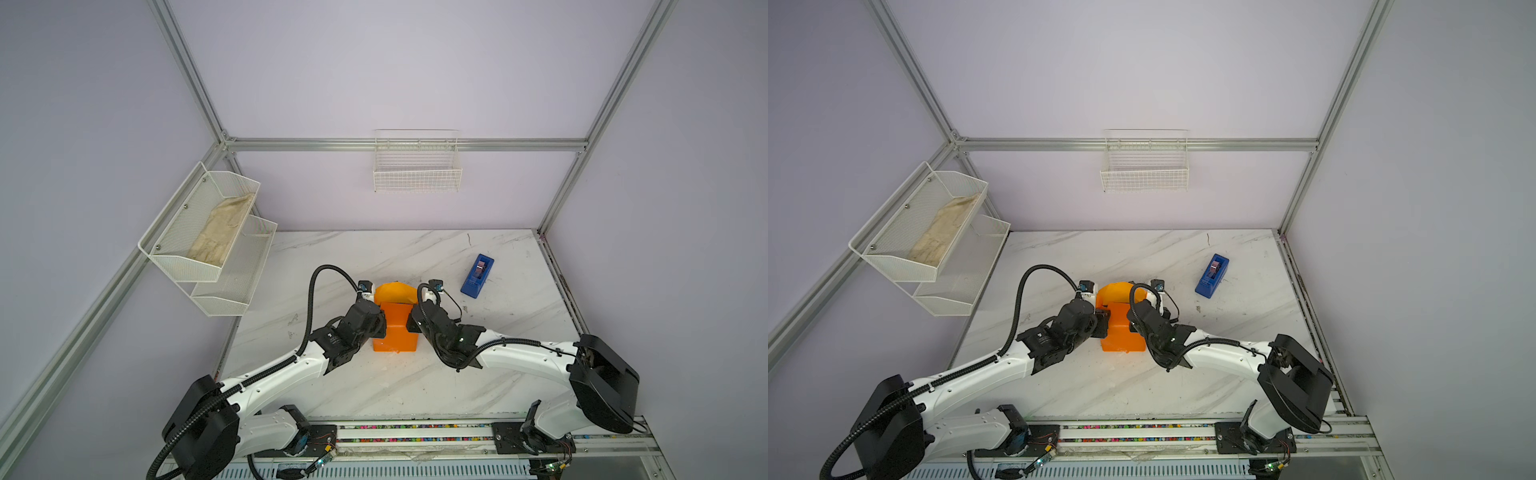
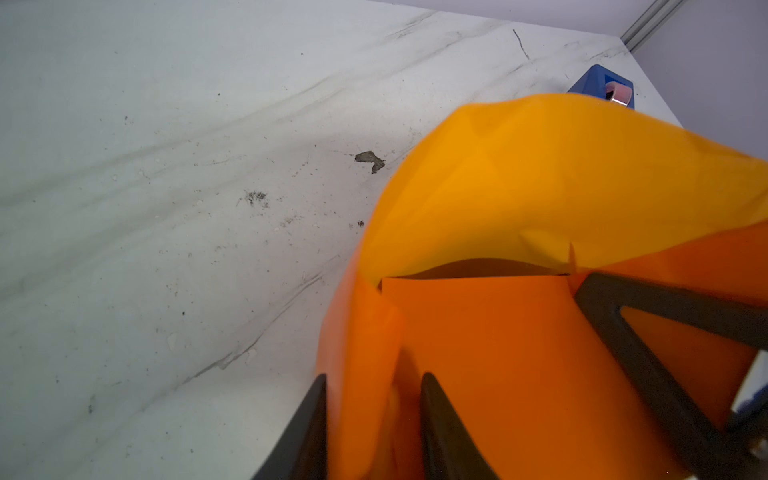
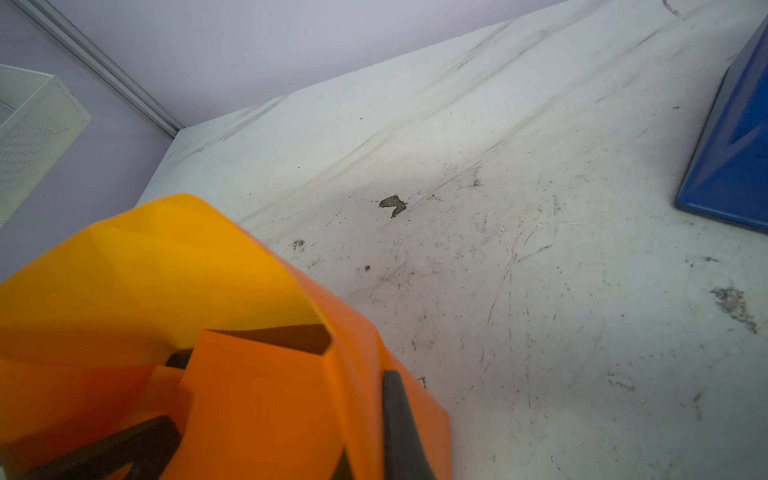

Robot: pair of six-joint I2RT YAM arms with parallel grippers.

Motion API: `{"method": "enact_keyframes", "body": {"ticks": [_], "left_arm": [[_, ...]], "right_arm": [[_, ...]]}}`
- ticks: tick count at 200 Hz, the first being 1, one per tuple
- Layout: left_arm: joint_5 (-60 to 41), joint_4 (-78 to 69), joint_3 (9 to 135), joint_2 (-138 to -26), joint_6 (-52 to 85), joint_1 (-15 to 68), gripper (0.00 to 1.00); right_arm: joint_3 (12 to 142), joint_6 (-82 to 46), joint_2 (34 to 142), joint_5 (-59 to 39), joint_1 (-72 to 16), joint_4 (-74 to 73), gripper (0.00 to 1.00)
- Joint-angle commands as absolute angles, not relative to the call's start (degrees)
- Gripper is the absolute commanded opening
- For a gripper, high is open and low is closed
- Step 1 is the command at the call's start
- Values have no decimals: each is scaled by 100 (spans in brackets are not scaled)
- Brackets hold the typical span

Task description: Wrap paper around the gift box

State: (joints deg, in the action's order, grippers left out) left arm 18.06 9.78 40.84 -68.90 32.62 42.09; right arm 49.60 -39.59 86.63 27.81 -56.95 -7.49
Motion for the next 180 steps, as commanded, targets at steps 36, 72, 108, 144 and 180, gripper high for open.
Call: {"method": "enact_keyframes", "body": {"ticks": [36,72,108,144,180], "left_arm": [[1603,800,3788,-7002,3381,4228,12],[1462,850,3987,-7045,3260,4228,0],[1584,1151,4525,-7040,3009,4225,0],[1729,1389,5001,-7068,2788,4228,0],[1583,1345,4857,-7234,2957,4228,33]], "right_arm": [[4853,-4400,8997,2543,-5759,-774,17],[4997,-4404,9003,2703,-5759,-572,0],[5246,-4369,8870,2941,-5757,-247,0],[5333,-4324,8711,3123,-5757,-189,0],[5169,-4417,8786,2985,-5757,-351,27]]}}
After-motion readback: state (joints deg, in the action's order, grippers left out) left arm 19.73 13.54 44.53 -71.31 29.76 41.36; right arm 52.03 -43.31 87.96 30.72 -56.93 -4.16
